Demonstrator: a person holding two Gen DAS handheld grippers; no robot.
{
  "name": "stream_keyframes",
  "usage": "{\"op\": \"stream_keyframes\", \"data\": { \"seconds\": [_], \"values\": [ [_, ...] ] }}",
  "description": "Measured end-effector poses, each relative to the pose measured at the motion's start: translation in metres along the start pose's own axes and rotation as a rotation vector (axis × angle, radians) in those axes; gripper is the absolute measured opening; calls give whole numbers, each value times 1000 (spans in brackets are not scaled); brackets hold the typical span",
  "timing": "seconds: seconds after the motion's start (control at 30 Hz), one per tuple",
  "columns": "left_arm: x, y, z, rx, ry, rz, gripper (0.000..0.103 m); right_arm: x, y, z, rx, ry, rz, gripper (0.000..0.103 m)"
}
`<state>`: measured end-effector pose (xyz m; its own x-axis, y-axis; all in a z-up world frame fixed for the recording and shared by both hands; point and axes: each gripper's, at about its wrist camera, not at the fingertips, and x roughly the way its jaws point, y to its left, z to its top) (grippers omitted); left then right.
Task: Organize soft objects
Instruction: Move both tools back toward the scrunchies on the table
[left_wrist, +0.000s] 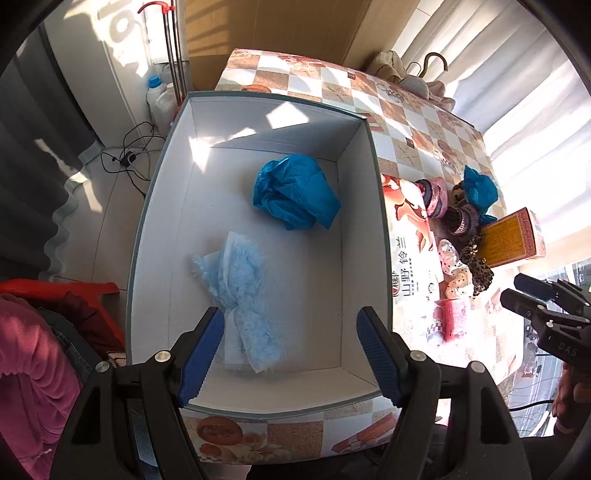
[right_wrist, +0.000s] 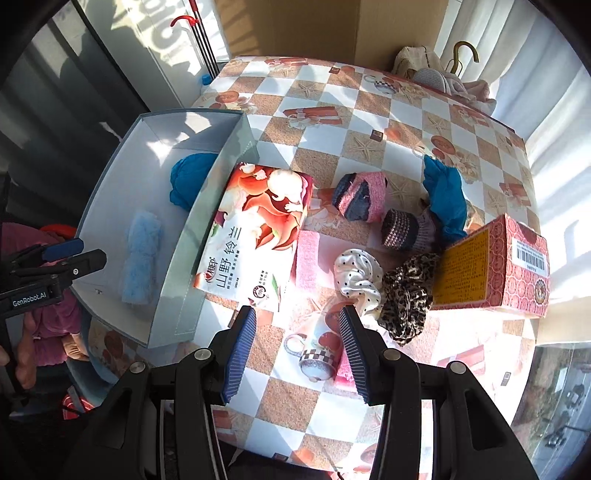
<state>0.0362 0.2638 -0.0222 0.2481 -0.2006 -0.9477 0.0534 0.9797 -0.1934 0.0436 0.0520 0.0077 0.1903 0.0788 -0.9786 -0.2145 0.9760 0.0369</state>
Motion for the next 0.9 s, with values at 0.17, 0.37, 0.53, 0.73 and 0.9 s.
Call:
{"op": "stream_keyframes", "data": {
  "seconds": [0.17, 0.37, 0.53, 0.73, 0.9],
  "values": [
    [1, -62, -4, 160, 22, -34, 78, 12, -41, -44, 116, 53, -6, 49],
    [18, -128, -19, 338, 90, -36, 78, 29, -77, -86, 224, 107, 5, 49],
    [35, -153, -28, 401, 175, 2, 78, 38, -95, -107, 273, 149, 29, 49],
    [45, -164, -33, 408, 230, 71, 78, 45, -107, -113, 254, 184, 34, 49],
    [41, -178, -26, 429, 202, 93, 78, 31, -113, -94, 203, 78, 52, 49]
  ]
}}
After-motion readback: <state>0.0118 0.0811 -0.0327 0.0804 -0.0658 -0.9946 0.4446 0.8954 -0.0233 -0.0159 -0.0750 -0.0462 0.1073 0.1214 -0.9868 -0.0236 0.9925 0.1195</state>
